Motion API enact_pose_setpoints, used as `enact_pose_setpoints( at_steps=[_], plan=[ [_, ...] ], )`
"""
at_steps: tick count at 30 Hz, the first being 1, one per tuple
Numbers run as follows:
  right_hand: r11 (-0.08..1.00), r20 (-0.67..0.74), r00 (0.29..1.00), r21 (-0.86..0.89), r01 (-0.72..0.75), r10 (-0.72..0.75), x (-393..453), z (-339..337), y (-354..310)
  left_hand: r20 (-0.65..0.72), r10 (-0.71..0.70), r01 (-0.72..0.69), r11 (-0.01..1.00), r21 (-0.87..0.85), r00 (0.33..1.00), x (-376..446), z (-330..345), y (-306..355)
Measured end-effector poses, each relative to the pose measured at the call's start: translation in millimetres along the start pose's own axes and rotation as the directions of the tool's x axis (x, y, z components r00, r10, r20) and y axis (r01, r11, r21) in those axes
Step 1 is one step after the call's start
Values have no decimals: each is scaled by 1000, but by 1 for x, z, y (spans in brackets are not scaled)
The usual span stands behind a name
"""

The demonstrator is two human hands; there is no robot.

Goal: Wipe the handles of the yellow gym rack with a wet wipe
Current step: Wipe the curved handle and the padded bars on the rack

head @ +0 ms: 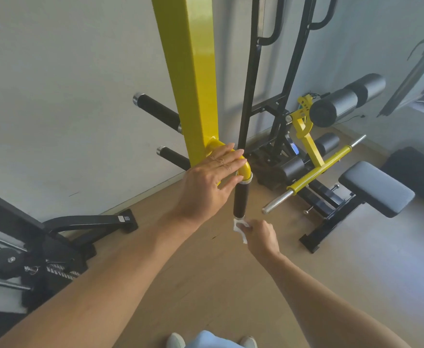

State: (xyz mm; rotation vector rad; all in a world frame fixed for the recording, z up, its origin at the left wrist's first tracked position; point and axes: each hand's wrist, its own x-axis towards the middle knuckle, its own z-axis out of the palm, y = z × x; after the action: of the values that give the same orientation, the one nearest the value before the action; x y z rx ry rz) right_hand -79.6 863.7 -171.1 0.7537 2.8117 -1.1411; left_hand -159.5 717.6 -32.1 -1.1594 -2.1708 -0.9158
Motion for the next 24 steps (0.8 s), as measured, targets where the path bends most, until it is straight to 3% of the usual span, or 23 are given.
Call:
enact_pose_setpoints(
  at_steps=[2, 4, 6, 8, 10, 13, 15, 18, 21, 22, 24],
  plan=[
    [997, 74, 996, 65, -47, 42, -9, 4, -5, 63, 0, 5, 997, -75, 998, -2, -7, 0],
    [979, 92, 993, 200, 50, -70, -22, -4, -40, 67, -46, 58, 982, -182, 997, -6, -20, -4],
    [905, 37, 978, 386, 178, -207, -34, -17, -85, -108, -174, 149, 967, -208, 979, -14, -39, -9],
    [817, -40, 963, 520, 249, -268, -40, -30, -124, -335, -311, 269, 949, -166, 889, -22, -54, -18],
    [787, -87, 956, 550, 279, -279, -38, -27, -150, -411, -513, 456, 858, -236, 754, -32, -65, -37],
    [787, -147, 962, 553, 273, -230, -36, -14, -168, -217, -803, 734, 596, -326, 555, -45, -67, -85],
    [804, -181, 966, 538, 253, -182, -38, -5, -175, -52, -883, 832, 457, -313, 466, -53, -62, -120],
    [813, -174, 981, 555, 173, -90, -43, 9, -191, 48, -867, 851, 475, -222, 496, -58, -55, -153],
    [804, -212, 977, 577, 142, -21, -40, 26, -214, -29, -802, 760, 577, -299, 597, -53, -67, -161],
    [799, -233, 972, 584, 142, -2, -36, 33, -221, 33, -765, 720, 590, -366, 643, -51, -76, -160],
    [783, -273, 961, 608, 133, 49, -28, 46, -235, 286, -634, 667, 513, -540, 719, -50, -90, -156]
  ],
)
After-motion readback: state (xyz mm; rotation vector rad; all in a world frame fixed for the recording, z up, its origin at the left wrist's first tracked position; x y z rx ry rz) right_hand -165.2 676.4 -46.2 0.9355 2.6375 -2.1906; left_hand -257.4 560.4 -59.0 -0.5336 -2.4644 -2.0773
